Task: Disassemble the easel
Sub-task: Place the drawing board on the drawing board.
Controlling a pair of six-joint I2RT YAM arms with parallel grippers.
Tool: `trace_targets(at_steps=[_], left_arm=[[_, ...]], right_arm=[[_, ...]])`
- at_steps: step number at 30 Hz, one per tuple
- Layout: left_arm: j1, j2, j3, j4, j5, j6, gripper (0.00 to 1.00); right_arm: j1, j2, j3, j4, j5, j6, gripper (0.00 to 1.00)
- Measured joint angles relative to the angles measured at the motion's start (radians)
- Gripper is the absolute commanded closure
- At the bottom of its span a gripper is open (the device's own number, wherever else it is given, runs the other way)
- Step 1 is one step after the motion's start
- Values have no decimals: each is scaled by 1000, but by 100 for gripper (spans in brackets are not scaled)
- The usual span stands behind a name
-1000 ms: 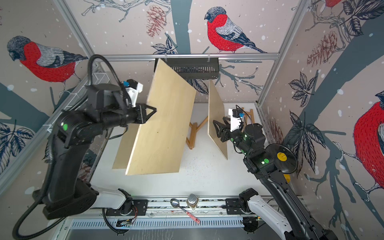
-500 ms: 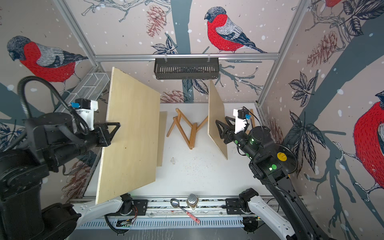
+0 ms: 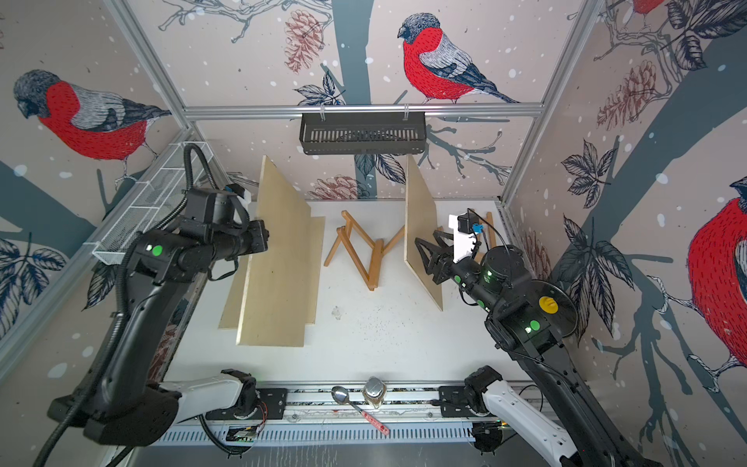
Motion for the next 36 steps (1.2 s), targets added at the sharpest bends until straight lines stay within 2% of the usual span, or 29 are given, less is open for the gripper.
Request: trace_targets(at_steps=[6,9,13,23,31,36], left_arm=[[238,101,-70,127,310,124,100],[309,168,-77,156,408,188,100],[344,221,-79,174,483,265,100],[452,275,-227,240,636,242,100],[526,393,-276,318,797,262,100],[552,437,-305,364,858,263,100]], right_arm=[[2,-13,12,-23,9,-18,44],[2,-14,16,-31,22,-28,44],[2,-12,16,-32,31,-31,44],[2,10,14,-33,45,-34,43],[2,17,11,-31,49,-40,43],[2,16,10,-31,53,-53,43]])
